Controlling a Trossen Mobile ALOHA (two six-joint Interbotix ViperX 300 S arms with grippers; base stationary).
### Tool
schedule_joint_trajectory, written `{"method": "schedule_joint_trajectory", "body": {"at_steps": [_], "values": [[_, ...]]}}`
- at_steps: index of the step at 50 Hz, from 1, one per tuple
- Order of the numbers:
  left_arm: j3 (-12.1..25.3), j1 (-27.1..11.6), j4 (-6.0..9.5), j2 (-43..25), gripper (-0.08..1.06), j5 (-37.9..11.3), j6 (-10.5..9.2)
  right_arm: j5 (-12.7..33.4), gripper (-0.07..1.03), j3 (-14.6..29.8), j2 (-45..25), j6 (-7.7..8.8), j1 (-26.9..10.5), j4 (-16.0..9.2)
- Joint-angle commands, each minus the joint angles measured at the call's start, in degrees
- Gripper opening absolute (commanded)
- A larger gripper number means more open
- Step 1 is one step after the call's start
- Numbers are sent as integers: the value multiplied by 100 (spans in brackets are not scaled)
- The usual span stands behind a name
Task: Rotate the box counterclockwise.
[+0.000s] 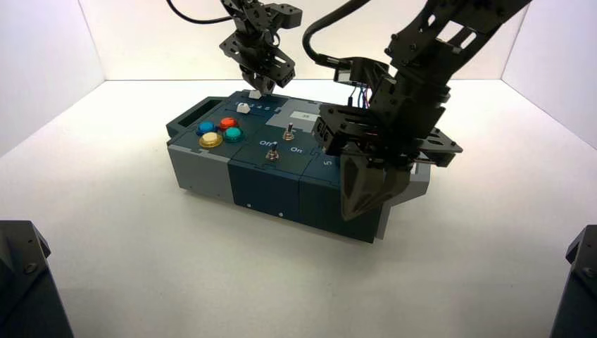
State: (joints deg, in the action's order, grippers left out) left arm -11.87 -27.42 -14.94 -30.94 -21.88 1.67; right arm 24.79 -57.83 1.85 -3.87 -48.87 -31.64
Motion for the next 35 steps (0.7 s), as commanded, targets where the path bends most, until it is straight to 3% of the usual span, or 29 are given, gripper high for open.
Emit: {"method": "schedule_joint_trajectory", "body": {"at_steps": [1,23,35], "values": [[-53,-18,-9,220,-3,-35,44,-79,-2,9,35,-35,220,53],[-149,-18,-9,185,-3,-26,229,-53,-2,114,44,-35,413,53],[-264,-18,-9,193,-3,-26,246,-35,-2,123,35,-35,747,123]]}}
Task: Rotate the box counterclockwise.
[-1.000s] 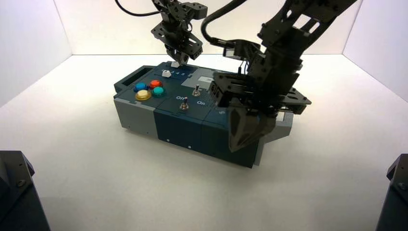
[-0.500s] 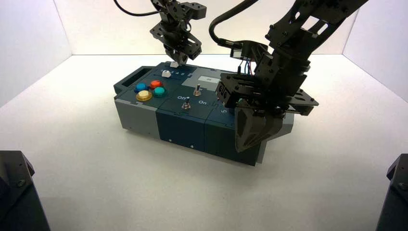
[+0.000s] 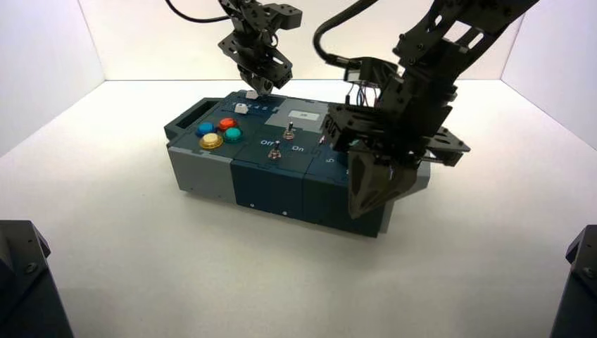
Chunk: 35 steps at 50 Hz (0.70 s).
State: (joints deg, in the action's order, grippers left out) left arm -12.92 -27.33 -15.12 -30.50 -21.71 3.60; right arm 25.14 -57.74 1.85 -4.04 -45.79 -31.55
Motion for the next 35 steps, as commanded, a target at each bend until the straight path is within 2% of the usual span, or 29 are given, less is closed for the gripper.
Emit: {"method": "schedule_joint_trajectory", "body": {"at_steps": [1,35], "values": [[-167,-18,9,149,-3,-53,53,-62,-2,114,35,-9,466,141],[-510,-44,35,413,-3,-167,44,-9,-2,378,-167,0,993,536]]}}
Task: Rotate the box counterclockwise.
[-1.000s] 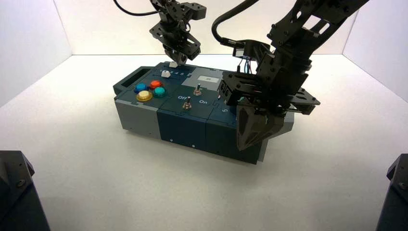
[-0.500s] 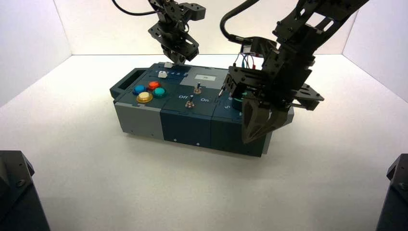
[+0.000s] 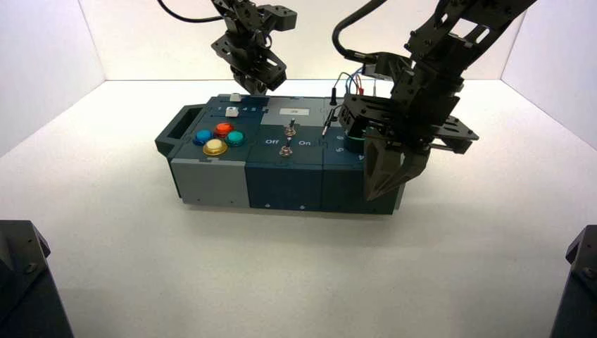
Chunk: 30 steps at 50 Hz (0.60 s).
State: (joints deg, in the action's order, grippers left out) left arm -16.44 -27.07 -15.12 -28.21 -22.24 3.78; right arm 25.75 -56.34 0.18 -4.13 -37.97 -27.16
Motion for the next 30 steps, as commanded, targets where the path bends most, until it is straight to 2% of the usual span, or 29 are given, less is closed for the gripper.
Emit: {"method": "schedule_joint_trajectory", "body": {"at_steps": [1,30], "values": [[-176,-70,44,202,-3,-114,26,-70,-2,246,0,9,211,105],[-712,-114,44,554,-3,-202,18,0,-2,606,-211,18,501,519]]}}
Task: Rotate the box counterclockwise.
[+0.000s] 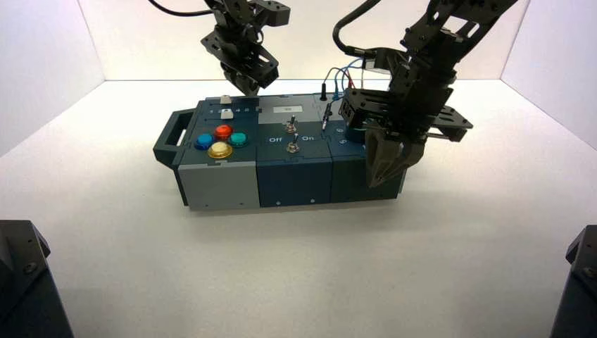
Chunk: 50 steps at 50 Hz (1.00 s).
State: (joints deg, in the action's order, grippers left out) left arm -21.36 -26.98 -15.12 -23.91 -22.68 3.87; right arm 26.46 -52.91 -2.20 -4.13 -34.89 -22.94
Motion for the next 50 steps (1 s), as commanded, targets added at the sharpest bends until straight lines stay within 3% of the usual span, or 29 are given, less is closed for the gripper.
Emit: {"method": "schedule_joint_trajectory", "body": {"at_steps": [1,50], "values": [[-220,-132,44,132,-3,-158,0,-70,-2,272,9,18,211,105],[-949,-624,281,712,-3,-360,-88,88,-2,826,-360,35,668,800]]}}
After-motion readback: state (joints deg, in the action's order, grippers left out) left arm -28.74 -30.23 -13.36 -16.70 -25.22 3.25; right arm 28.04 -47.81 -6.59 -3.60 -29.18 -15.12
